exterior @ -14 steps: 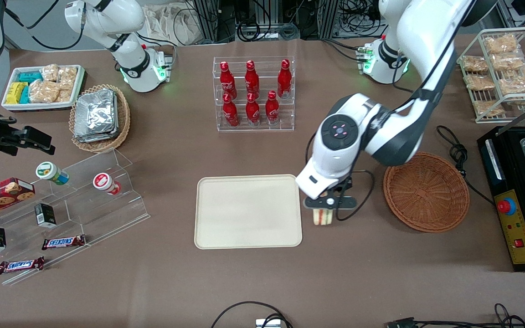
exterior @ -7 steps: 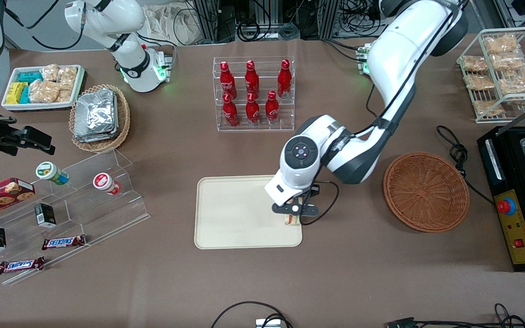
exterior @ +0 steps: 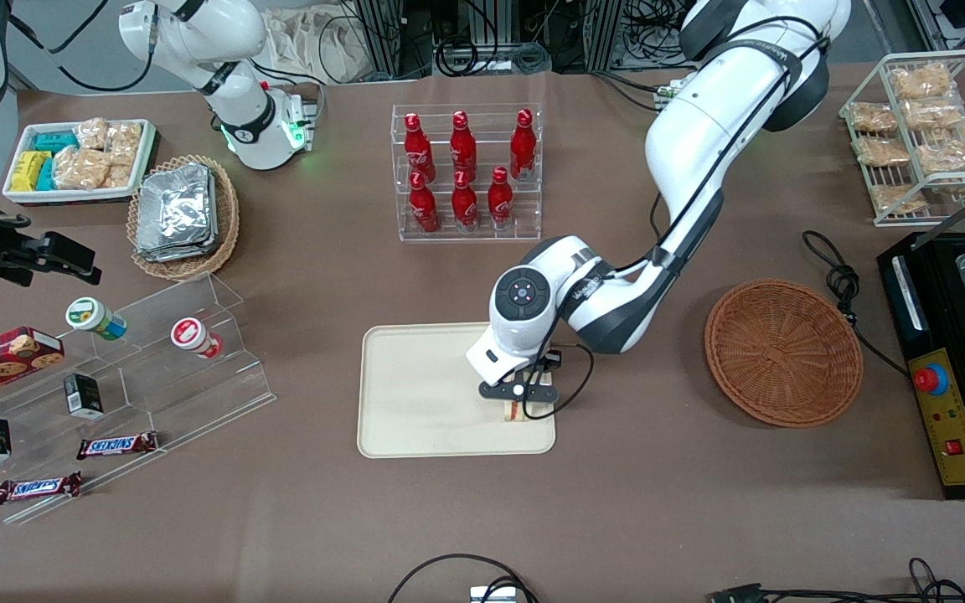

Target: Place sandwich from basket to tray

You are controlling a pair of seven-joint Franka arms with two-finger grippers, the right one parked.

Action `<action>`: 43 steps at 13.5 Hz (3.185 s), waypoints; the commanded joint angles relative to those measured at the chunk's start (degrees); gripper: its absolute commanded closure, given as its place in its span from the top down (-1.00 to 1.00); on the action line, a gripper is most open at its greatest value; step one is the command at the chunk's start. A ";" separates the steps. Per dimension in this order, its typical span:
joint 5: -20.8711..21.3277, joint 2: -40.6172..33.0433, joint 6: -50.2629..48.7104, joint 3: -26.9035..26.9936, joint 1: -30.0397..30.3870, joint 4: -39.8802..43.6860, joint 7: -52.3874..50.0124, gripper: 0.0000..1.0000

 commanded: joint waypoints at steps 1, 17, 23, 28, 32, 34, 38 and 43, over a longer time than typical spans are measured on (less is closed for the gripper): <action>0.96 2.19 0.17 0.33 -1.03 2.62 -0.89 -0.45; 0.44 -1.93 -0.86 0.33 0.81 2.62 -11.25 1.00; 0.09 -10.98 -10.80 0.24 8.97 2.53 -11.26 1.00; -3.86 -18.19 -15.02 -0.03 16.89 1.65 -9.77 1.00; -7.82 -19.96 -16.34 -0.03 19.62 1.74 -6.78 1.00; -9.48 -20.66 -18.71 -0.03 20.76 2.00 -3.10 1.00; -13.88 -25.13 -20.30 0.41 25.07 -0.45 6.55 1.00; -19.34 -37.25 -21.01 9.63 24.46 -11.15 22.21 1.00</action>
